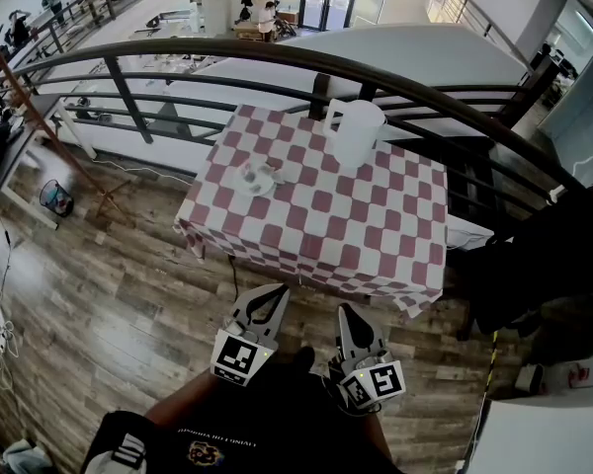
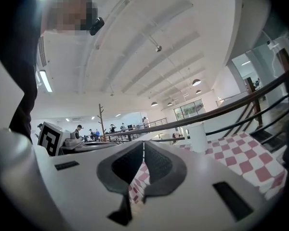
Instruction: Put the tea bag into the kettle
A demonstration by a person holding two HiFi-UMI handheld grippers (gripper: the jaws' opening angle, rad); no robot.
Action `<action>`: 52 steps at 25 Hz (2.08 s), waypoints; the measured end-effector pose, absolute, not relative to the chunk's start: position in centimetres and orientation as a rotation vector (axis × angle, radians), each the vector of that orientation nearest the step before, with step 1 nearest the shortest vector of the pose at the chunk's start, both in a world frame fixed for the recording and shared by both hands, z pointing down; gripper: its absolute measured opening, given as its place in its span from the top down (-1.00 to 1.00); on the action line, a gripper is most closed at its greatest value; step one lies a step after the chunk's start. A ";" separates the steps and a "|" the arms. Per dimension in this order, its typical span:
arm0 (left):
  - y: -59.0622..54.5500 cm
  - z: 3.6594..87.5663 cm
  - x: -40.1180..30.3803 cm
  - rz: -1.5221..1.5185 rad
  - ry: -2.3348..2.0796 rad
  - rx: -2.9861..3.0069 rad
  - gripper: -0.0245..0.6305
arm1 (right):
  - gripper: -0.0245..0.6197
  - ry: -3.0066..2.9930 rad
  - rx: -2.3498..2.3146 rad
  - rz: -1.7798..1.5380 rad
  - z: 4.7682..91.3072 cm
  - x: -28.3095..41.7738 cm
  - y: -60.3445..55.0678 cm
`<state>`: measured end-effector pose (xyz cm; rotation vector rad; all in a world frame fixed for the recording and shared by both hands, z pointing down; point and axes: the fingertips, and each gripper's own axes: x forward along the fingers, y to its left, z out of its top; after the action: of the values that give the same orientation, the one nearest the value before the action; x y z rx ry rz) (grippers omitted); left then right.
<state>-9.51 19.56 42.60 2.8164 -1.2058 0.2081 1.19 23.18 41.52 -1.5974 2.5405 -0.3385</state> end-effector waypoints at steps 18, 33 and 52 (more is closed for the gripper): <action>20.1 42.9 -5.9 0.238 -1.192 2.819 0.93 | 0.87 2.515 -1.652 -0.388 42.3 5.3 23.7; 21.8 44.4 0.8 0.264 -1.232 2.795 0.93 | 0.87 2.549 -1.633 -0.419 43.9 12.4 24.7; 17.1 45.1 3.3 0.337 -1.220 2.815 0.93 | 0.87 2.544 -1.626 -0.466 45.4 14.5 19.9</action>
<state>3.31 17.13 45.12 2.8147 -1.2202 0.3374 14.54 19.94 45.39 -1.6262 2.5437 -0.4664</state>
